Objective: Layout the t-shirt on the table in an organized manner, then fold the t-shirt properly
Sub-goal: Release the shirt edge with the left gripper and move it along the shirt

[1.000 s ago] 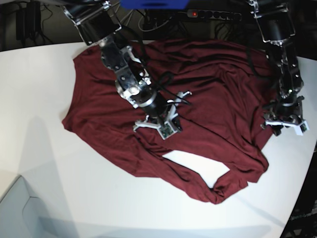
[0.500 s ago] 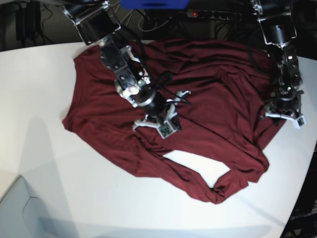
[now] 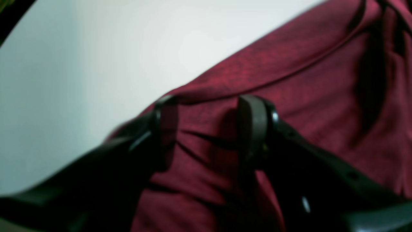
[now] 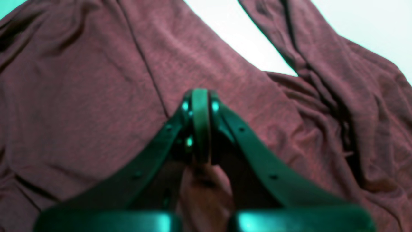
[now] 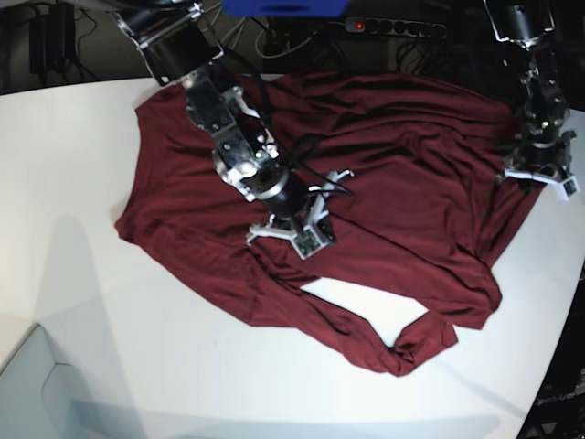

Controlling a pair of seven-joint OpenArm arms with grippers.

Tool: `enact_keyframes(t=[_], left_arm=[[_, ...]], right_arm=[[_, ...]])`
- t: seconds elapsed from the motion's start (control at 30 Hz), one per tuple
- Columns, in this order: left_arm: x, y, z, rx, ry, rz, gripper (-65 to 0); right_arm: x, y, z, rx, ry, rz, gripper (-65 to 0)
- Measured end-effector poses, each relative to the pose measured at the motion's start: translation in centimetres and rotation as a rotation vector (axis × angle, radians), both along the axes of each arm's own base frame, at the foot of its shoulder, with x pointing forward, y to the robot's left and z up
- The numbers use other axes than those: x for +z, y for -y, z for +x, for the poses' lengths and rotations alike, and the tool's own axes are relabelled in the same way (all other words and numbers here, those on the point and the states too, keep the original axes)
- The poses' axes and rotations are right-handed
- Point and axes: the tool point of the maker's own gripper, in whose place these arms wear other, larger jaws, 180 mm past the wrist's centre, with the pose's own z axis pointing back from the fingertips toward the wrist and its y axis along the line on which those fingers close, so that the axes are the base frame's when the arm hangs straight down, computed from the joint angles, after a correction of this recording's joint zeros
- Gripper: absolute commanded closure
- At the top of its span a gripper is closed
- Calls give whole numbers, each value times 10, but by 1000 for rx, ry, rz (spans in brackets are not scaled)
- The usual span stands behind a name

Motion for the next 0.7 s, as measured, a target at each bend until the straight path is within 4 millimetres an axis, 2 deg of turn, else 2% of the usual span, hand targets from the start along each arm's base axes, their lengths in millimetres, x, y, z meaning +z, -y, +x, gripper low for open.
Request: enact_keyframes(t=[0.3, 0.47, 0.57, 0.63, 0.7], left_arm=[[10, -33, -26, 111, 9, 8, -293], [59, -44, -9, 111, 130, 78, -293], [76, -35, 3, 98, 187, 81, -293], [81, -19, 17, 96, 231, 53, -293], [79, 5, 35, 55, 252, 21, -293]], right_arm=[[0, 0, 0, 0, 1, 1, 0], [0, 1, 0, -1, 1, -1, 0], [5, 5, 7, -14, 12, 1, 0], [9, 18, 18, -60, 18, 12, -37], [10, 35, 27, -110, 19, 18, -90]])
